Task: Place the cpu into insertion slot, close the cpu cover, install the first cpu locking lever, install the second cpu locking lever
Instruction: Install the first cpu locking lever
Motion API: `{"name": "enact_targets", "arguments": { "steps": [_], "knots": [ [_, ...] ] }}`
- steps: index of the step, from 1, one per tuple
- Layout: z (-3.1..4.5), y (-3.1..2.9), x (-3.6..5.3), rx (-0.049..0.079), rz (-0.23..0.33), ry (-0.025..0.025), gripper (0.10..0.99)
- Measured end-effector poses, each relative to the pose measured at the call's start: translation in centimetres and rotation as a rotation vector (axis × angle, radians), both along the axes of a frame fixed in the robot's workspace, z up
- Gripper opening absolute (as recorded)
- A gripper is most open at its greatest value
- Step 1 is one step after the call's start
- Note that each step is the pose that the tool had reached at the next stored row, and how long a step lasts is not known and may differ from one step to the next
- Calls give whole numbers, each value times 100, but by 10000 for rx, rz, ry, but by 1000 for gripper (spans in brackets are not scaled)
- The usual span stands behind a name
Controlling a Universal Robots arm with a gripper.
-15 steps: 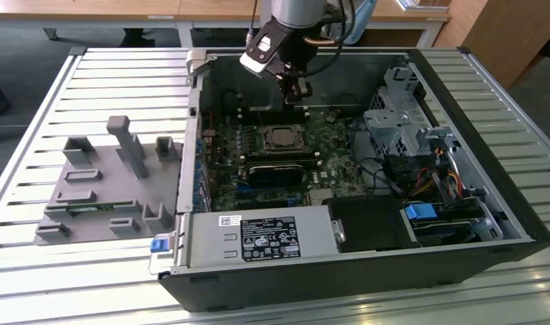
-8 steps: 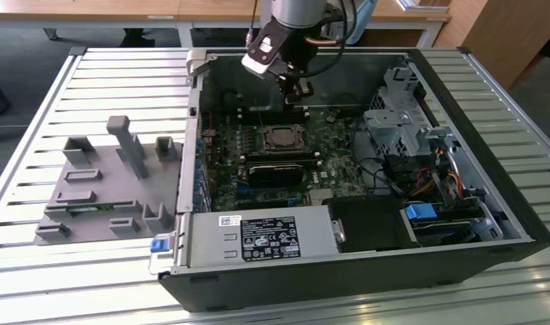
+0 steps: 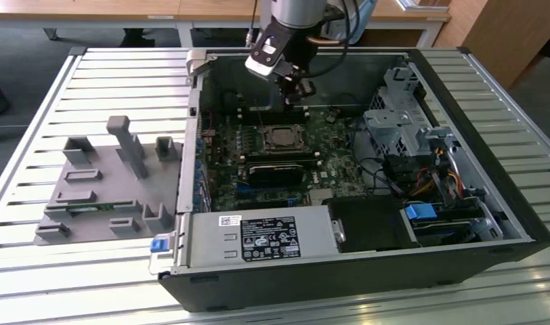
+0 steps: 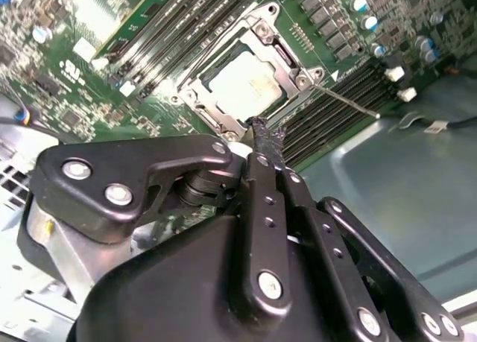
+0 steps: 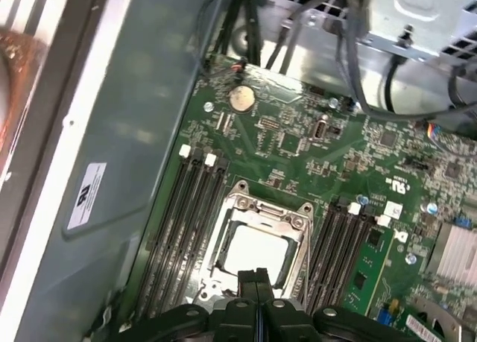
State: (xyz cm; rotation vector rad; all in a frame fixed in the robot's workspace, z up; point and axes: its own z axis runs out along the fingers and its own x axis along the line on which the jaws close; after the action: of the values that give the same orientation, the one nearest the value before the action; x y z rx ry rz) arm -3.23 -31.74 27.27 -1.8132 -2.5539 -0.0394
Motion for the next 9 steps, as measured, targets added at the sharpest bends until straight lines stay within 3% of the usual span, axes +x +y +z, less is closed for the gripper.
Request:
{"name": "enact_targets", "arguments": {
  "steps": [9],
  "knots": [
    [-5, 0, 0, 0, 1635, 1, 106]
  ]
}}
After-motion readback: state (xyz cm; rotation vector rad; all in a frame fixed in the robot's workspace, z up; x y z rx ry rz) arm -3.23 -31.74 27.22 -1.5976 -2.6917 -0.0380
